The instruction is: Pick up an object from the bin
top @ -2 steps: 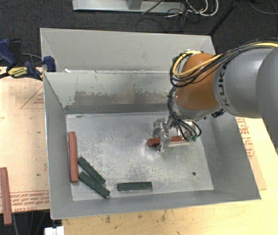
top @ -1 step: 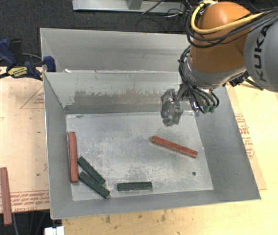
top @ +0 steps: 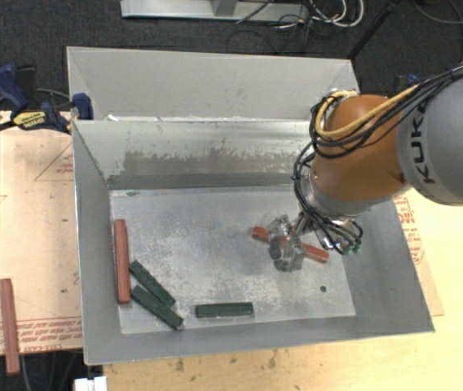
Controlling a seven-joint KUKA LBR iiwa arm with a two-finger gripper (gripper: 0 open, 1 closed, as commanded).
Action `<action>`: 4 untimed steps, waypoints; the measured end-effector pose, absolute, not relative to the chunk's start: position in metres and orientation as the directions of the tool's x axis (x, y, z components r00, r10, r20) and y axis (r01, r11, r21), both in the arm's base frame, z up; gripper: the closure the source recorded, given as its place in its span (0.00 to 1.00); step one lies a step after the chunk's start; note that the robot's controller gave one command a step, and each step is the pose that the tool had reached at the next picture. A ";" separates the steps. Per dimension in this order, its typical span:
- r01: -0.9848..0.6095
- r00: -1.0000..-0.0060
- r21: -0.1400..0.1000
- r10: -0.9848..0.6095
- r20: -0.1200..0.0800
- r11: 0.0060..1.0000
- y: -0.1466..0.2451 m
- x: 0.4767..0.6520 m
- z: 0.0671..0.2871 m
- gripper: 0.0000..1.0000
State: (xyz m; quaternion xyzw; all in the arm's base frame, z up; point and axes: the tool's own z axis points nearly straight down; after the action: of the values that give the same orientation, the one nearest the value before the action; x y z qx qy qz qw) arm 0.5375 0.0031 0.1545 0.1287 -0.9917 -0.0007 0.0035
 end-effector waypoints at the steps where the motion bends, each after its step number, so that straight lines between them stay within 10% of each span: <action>1: -0.372 -0.928 0.003 -0.372 0.005 0.928 0.007 0.482 0.116 1.00; 2: -0.374 -0.928 0.001 -0.374 0.000 0.928 0.008 0.484 0.118 0.00; 3: -0.446 -0.895 -0.006 -0.446 -0.018 0.895 0.054 0.488 0.072 0.00; 4: -0.443 -0.897 0.000 -0.443 -0.005 0.897 0.053 0.484 0.071 1.00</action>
Offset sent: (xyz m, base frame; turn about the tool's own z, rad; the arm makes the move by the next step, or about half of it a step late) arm -0.0530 0.0038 -0.0361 -0.1253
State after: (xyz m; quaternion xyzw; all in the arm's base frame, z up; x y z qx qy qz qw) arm 0.4838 0.0529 0.0706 0.2274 -0.9738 -0.0003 -0.0023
